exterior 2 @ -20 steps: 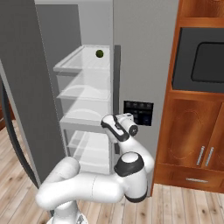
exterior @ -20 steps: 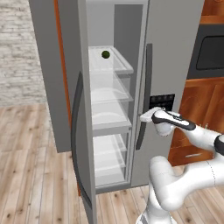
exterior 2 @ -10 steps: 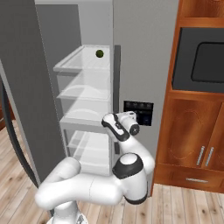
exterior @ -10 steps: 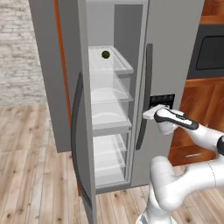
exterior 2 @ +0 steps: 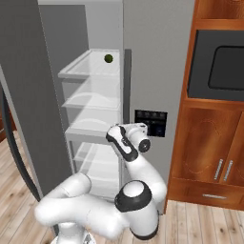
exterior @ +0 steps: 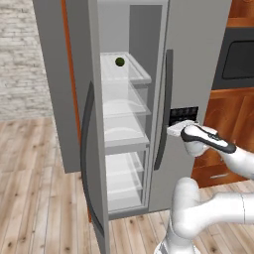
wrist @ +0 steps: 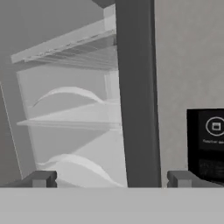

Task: There's a fish in the fridge that needs to be moved to the freezer for freezing. Pick up the fish from the fridge, place it on any shelf in the freezer, and close the fridge and freezer doors when done.

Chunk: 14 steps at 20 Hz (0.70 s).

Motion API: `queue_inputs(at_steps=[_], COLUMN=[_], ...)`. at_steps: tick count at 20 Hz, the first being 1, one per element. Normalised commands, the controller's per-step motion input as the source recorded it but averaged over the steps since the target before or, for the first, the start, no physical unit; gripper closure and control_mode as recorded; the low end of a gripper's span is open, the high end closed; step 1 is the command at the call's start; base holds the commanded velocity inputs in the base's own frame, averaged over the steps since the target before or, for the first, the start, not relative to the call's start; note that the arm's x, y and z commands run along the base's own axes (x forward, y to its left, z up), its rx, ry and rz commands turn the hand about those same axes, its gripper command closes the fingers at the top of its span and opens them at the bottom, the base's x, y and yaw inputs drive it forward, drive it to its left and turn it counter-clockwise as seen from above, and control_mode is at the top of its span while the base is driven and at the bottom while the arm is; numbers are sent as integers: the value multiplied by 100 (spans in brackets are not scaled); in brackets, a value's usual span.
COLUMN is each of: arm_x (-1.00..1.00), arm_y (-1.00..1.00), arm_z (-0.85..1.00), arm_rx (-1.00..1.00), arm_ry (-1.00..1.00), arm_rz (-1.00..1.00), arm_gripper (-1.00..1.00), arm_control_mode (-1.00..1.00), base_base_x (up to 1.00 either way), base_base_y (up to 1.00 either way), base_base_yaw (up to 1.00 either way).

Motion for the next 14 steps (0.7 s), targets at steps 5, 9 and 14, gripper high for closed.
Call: queue_inputs(at_steps=[5,9,14], arm_x=[-92,-54,-39], arm_y=[5,2,-1], arm_z=[51,89,100], arm_rx=[14,1,-10], arm_ry=[-8,-16,-2], arm_rz=[0,0,0], arm_gripper=[-100,-100,-100], arm_control_mode=[-100,-100,-100], base_base_x=[0,0,0], base_base_y=[0,0,0], base_base_yaw=[0,0,0])
